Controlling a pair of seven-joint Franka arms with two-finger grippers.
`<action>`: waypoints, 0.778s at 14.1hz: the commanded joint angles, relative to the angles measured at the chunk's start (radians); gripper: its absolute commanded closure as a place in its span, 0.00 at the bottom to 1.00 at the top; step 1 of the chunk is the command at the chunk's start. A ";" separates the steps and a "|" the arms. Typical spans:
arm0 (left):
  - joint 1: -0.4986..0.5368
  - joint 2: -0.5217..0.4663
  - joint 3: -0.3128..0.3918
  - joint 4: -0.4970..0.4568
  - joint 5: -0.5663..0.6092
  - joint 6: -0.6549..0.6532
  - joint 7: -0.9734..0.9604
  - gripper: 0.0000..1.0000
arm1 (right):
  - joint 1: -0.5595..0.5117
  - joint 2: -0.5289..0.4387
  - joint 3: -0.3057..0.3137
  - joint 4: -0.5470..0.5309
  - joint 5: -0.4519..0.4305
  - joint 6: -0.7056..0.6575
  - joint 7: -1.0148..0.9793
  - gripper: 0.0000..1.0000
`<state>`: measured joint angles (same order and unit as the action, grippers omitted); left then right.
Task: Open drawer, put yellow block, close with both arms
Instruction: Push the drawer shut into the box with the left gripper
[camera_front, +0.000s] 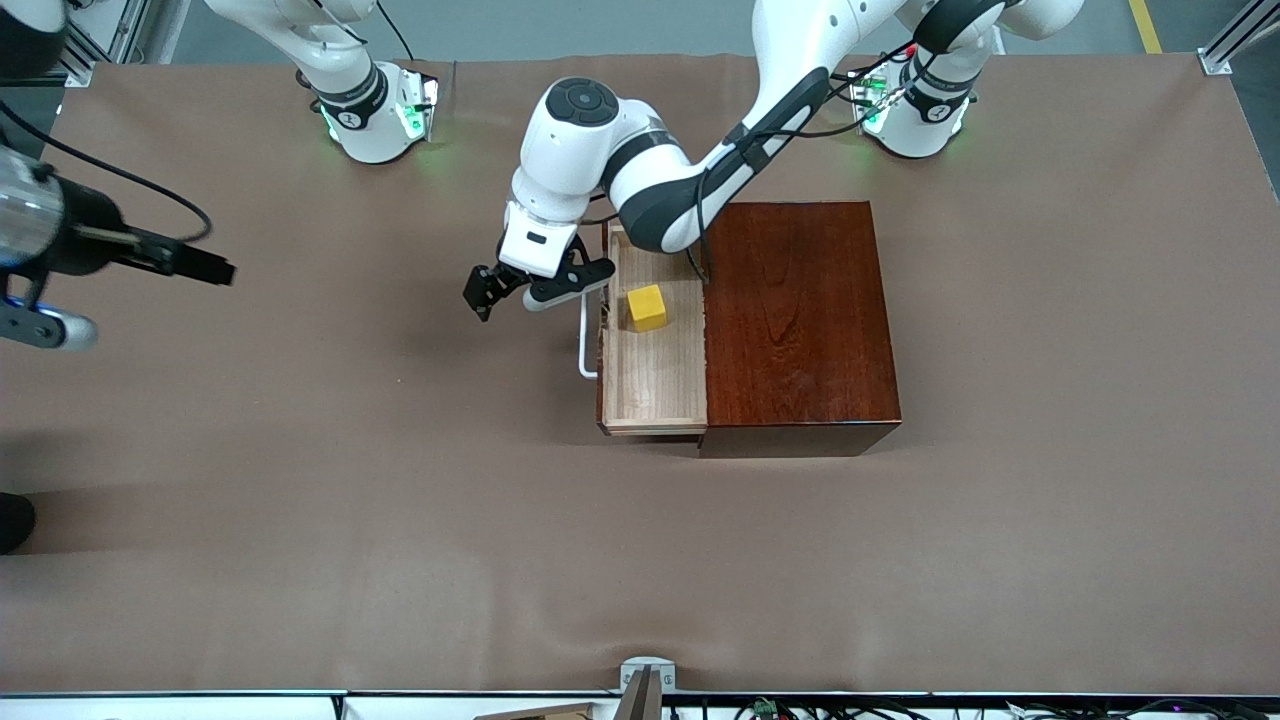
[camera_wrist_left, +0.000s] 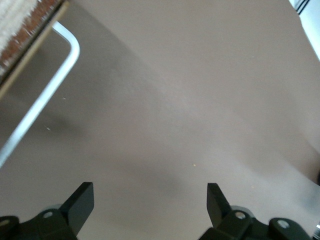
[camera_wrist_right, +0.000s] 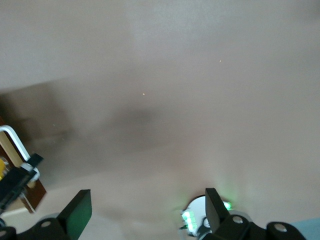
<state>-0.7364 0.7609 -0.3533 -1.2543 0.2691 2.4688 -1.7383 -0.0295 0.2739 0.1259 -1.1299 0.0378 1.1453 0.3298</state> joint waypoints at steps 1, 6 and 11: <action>-0.044 0.063 0.008 0.076 0.022 0.076 -0.072 0.00 | 0.003 -0.097 -0.032 -0.135 0.001 0.046 -0.072 0.00; -0.147 0.109 0.140 0.067 0.021 0.084 -0.151 0.00 | 0.013 -0.292 -0.115 -0.442 0.004 0.298 -0.349 0.00; -0.152 0.107 0.175 0.058 0.025 -0.085 -0.246 0.00 | 0.026 -0.354 -0.120 -0.525 -0.001 0.356 -0.382 0.00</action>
<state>-0.8766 0.8518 -0.1926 -1.2378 0.2686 2.4389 -1.9135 -0.0211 -0.0412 0.0160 -1.6180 0.0381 1.4774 -0.0282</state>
